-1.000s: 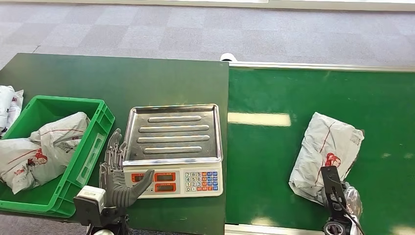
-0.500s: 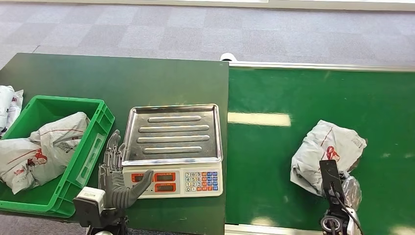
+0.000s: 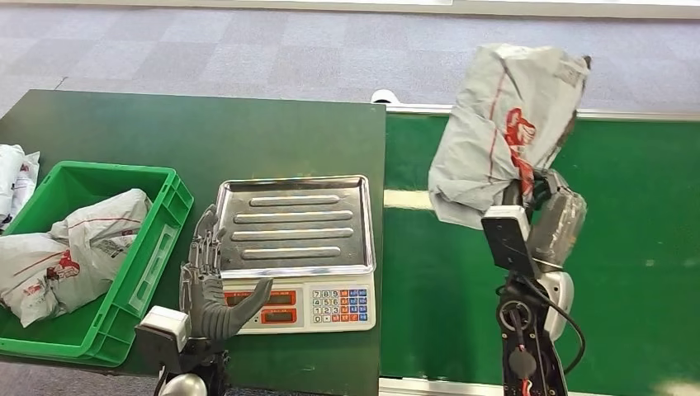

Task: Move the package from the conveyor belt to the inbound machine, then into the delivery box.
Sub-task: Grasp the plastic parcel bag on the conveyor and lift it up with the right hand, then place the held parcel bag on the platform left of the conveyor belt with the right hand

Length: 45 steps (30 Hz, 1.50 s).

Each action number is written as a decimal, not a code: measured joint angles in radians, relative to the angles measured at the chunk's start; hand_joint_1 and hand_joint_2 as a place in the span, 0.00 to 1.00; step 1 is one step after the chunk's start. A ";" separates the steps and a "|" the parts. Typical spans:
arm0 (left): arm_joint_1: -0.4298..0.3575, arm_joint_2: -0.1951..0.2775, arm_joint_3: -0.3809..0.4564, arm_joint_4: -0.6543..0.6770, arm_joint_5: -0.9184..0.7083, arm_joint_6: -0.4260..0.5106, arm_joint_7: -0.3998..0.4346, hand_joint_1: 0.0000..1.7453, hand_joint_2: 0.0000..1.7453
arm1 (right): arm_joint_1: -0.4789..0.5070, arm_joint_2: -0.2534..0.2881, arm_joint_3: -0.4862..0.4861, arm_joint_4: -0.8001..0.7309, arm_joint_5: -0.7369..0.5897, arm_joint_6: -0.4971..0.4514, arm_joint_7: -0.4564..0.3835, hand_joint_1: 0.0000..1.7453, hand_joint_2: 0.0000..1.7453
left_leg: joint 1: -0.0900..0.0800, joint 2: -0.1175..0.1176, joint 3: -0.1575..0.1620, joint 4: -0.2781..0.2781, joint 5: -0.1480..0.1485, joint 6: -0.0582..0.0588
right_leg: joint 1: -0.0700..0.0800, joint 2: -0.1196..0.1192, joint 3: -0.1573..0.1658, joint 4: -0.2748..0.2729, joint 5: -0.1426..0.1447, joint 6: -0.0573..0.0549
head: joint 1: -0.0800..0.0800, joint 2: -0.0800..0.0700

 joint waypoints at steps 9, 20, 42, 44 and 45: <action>-0.081 -0.002 -0.016 0.051 0.016 -0.022 -0.006 0.00 1.00 | -0.087 0.031 0.238 0.041 -0.030 0.270 0.008 1.00 1.00 | 0.000 -0.001 -0.001 0.000 0.000 0.000 | 0.000 -0.002 0.000 0.000 0.000 0.000 | 0.000 0.000; -0.106 -0.001 -0.016 0.079 0.019 0.004 -0.001 0.00 1.00 | -0.172 0.054 0.325 0.262 -0.135 0.483 -0.036 0.93 1.00 | 0.000 -0.002 -0.002 0.000 0.000 0.000 | 0.000 -0.002 0.000 0.000 0.000 0.000 | 0.000 0.000; -0.062 -0.001 0.032 0.047 -0.005 0.036 0.030 0.00 1.00 | -0.246 0.055 0.372 0.455 -0.123 0.455 -0.033 0.00 1.00 | 0.000 -0.002 -0.002 0.000 0.000 0.000 | 0.000 -0.003 -0.001 0.000 0.000 0.000 | 0.000 0.000; -0.047 -0.002 0.041 0.036 0.000 0.028 0.036 0.00 1.00 | -0.236 0.056 0.365 0.440 -0.163 0.441 -0.067 0.00 1.00 | 0.000 -0.002 -0.002 0.000 0.000 0.000 | 0.000 -0.003 -0.001 0.000 0.000 0.000 | 0.000 0.000; -0.040 -0.003 0.044 0.032 0.006 0.020 0.039 0.00 1.00 | -0.226 0.057 0.359 0.424 -0.195 0.440 -0.087 0.00 1.00 | 0.000 -0.002 -0.002 0.000 0.000 0.000 | 0.000 -0.003 -0.001 0.000 0.000 0.000 | 0.000 0.000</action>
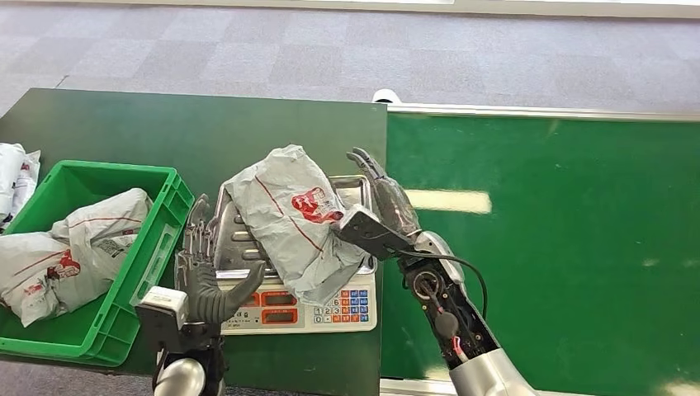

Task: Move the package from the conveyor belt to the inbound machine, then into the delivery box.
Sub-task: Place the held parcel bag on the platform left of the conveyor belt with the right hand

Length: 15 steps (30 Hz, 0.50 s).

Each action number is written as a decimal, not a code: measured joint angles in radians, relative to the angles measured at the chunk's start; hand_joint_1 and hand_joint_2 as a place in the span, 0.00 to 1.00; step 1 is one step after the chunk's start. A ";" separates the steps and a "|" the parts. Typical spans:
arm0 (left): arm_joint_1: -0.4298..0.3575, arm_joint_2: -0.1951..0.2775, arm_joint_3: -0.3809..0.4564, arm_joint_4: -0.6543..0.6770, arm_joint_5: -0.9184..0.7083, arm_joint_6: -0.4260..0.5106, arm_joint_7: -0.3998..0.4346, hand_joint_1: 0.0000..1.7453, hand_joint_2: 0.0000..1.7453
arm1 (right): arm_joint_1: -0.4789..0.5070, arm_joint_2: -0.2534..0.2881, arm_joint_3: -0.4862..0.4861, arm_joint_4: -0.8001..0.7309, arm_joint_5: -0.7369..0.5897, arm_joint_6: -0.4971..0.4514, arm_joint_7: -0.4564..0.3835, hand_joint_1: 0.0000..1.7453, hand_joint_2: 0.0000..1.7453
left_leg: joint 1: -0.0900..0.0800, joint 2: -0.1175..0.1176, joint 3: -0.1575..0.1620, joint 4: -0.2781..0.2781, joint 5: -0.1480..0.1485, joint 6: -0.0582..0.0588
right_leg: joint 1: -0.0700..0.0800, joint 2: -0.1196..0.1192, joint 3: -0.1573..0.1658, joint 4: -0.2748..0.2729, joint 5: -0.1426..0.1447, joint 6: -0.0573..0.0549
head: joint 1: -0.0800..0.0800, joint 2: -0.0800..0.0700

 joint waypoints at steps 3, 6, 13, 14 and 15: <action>0.017 -0.004 0.001 -0.004 0.026 -0.032 0.004 0.00 1.00 | 0.042 0.004 -0.019 -0.077 -0.116 0.022 -0.050 0.00 1.00 | 0.000 0.000 0.000 0.000 0.000 0.000 | 0.000 0.000 0.000 0.000 0.000 0.000 | 0.000 0.000; 0.021 -0.009 -0.020 0.001 0.040 -0.049 -0.005 0.00 1.00 | 0.095 0.005 -0.029 -0.173 -0.194 0.050 -0.063 0.00 1.00 | 0.000 0.000 0.000 0.000 0.000 0.000 | 0.000 0.000 -0.001 0.000 0.000 0.000 | 0.000 0.000; -0.058 -0.011 -0.065 0.027 -0.009 -0.062 0.062 0.00 1.00 | 0.244 -0.009 -0.039 -0.364 -0.281 0.066 -0.063 0.00 1.00 | 0.000 0.000 0.001 0.000 0.000 0.000 | 0.000 0.000 0.000 0.000 0.000 0.000 | 0.000 0.000; -0.074 -0.011 -0.065 0.032 -0.030 -0.066 0.082 0.00 1.00 | 0.264 -0.012 -0.044 -0.379 -0.286 0.063 -0.064 0.00 1.00 | 0.000 0.000 0.001 0.000 0.000 0.000 | 0.000 0.000 0.000 0.000 0.000 0.000 | 0.000 0.000; -0.091 -0.011 -0.066 0.039 -0.057 -0.069 0.104 0.00 1.00 | 0.284 -0.014 -0.050 -0.392 -0.291 0.058 -0.066 0.00 1.00 | 0.000 0.000 0.001 0.000 0.000 0.000 | 0.000 0.000 0.000 0.000 0.000 0.000 | 0.000 0.000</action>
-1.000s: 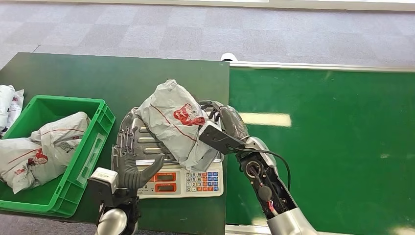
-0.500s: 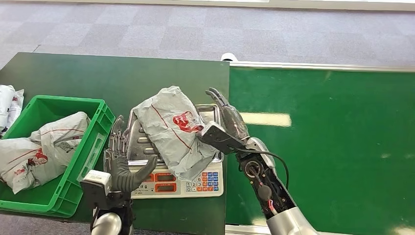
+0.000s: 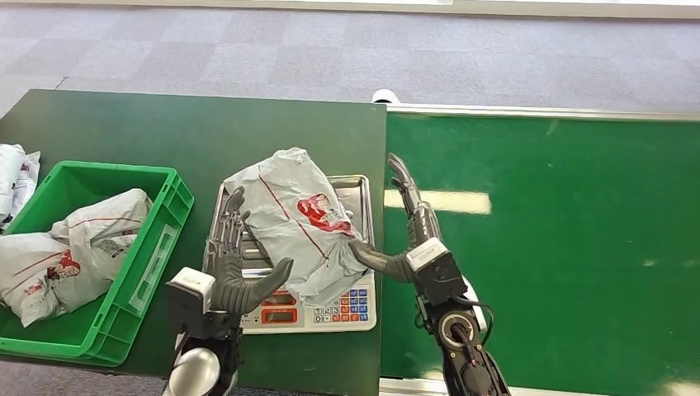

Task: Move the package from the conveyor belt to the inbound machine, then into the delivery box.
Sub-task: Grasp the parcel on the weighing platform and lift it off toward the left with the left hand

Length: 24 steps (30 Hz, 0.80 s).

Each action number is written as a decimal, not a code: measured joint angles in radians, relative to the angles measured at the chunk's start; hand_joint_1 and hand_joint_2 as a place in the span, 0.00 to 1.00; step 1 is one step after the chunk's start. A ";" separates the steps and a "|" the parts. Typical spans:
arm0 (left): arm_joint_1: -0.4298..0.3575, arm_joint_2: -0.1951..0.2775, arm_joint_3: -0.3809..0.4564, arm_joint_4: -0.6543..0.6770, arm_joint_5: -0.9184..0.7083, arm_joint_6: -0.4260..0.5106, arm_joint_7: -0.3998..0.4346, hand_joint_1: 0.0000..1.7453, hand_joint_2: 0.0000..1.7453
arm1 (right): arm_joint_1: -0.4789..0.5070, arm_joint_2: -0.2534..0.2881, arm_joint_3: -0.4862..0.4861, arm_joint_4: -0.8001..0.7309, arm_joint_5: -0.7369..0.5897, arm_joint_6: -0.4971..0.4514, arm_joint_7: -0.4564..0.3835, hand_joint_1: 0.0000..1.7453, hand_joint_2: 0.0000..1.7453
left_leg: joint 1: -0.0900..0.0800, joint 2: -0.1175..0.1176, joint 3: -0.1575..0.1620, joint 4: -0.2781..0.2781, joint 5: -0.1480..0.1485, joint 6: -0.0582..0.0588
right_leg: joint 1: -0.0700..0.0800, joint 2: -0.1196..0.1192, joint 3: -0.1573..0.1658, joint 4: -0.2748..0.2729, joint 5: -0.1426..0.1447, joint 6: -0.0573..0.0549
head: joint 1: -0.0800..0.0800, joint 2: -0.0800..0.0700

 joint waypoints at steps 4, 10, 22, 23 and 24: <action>-0.082 -0.002 -0.004 0.056 -0.156 0.012 0.081 0.00 1.00 | 0.068 -0.003 -0.029 -0.044 -0.015 -0.015 -0.028 0.00 1.00 | 0.000 0.000 0.000 0.000 0.000 0.000 | 0.000 0.000 0.000 0.000 0.000 0.000 | 0.000 0.000; -0.231 -0.025 -0.008 0.208 -0.406 0.084 0.205 0.00 1.00 | 0.107 0.001 -0.034 -0.088 0.021 -0.049 -0.061 0.00 1.00 | 0.000 0.000 0.000 0.000 0.000 0.000 | 0.000 0.000 0.000 0.000 0.000 0.000 | 0.000 0.000; -0.486 -0.085 -0.016 0.595 -0.907 0.115 0.516 0.00 1.00 | 0.120 0.021 0.031 -0.101 0.077 -0.087 -0.072 0.00 1.00 | 0.000 0.000 0.000 0.000 0.000 0.000 | 0.000 0.000 0.000 0.000 0.000 0.000 | 0.000 0.000; -0.504 -0.089 -0.016 0.637 -0.927 0.095 0.539 0.04 1.00 | 0.119 0.023 0.035 -0.101 0.077 -0.087 -0.072 0.00 1.00 | 0.000 0.000 0.000 0.000 0.000 0.000 | 0.000 0.000 0.000 0.000 0.000 0.000 | 0.000 0.000; -0.519 -0.093 -0.015 0.678 -0.943 0.072 0.559 0.24 1.00 | 0.118 0.025 0.038 -0.099 0.077 -0.087 -0.072 0.00 1.00 | 0.000 0.000 0.000 0.000 0.000 0.000 | 0.000 0.000 0.001 0.000 0.000 0.000 | 0.000 0.000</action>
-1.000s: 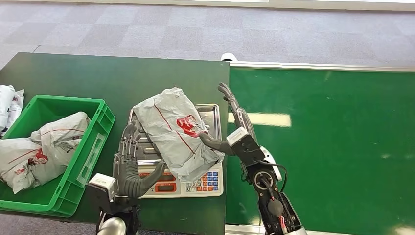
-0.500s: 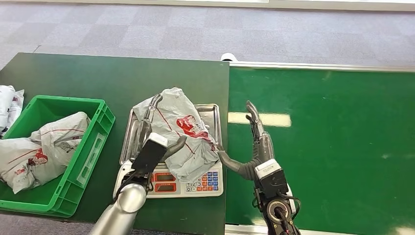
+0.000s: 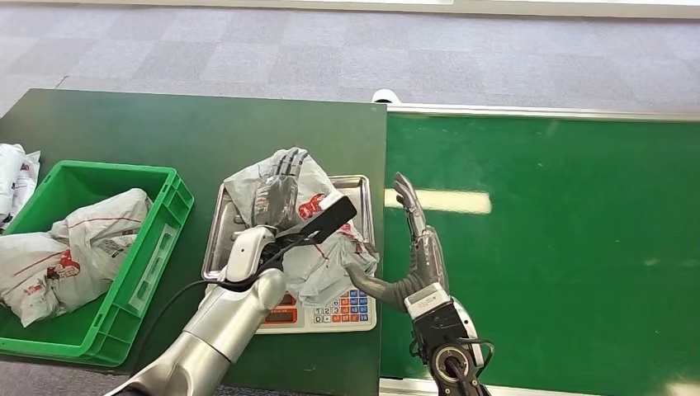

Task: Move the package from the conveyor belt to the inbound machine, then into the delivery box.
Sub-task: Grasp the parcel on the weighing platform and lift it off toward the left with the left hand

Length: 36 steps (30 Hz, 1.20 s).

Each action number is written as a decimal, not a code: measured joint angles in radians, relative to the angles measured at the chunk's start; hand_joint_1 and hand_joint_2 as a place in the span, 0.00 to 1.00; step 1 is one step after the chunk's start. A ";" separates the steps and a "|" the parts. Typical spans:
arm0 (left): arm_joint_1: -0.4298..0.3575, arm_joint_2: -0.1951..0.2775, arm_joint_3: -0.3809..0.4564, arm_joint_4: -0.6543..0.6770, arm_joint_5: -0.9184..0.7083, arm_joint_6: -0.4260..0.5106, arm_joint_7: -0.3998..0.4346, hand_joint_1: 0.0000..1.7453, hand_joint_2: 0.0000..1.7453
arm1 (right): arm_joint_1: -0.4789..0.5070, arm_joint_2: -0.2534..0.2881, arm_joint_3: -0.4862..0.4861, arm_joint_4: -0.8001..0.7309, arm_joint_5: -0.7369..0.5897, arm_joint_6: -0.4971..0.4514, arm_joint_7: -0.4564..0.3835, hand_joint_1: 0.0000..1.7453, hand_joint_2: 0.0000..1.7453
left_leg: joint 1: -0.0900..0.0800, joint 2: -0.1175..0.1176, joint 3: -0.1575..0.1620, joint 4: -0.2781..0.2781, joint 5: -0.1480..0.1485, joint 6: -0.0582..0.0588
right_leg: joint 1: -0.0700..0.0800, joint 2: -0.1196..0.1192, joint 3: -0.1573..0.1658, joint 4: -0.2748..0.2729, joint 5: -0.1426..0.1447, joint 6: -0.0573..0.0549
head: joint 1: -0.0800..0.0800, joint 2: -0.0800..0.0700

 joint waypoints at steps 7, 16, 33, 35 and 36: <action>-0.086 -0.026 0.000 0.189 -0.045 -0.114 0.052 1.00 1.00 | -0.008 0.003 0.007 0.015 0.000 -0.010 0.000 0.00 1.00 | 0.000 -0.001 0.000 0.000 0.000 0.000 | 0.000 0.000 0.001 0.000 0.000 0.000 | 0.000 0.000; -0.117 -0.032 0.015 0.247 -0.045 -0.129 0.029 1.00 1.00 | -0.003 0.005 0.007 0.022 0.000 -0.023 0.000 0.00 1.00 | 0.000 -0.001 0.003 0.000 0.000 0.000 | 0.000 0.000 0.004 0.000 0.000 0.000 | 0.000 0.000; 0.083 -0.007 0.050 -0.307 0.253 0.249 -0.339 1.00 1.00 | 0.029 0.005 -0.004 0.022 0.000 -0.064 -0.010 0.00 1.00 | 0.000 0.000 -0.001 0.000 0.000 0.000 | 0.000 0.000 0.000 0.000 0.000 0.000 | 0.000 0.000; 0.109 0.008 0.055 -0.411 0.253 0.269 -0.347 1.00 1.00 | 0.035 0.005 -0.008 0.022 -0.007 -0.074 -0.013 0.00 1.00 | 0.000 0.000 -0.001 0.000 0.000 0.000 | 0.000 0.000 0.000 0.000 0.000 0.000 | 0.000 0.000; 0.121 0.015 0.063 -0.455 0.249 0.276 -0.352 1.00 1.00 | 0.039 0.005 -0.010 0.022 -0.010 -0.079 -0.015 0.00 1.00 | 0.000 0.000 -0.001 0.000 0.000 0.000 | 0.000 0.000 0.000 0.000 0.000 0.000 | 0.000 0.000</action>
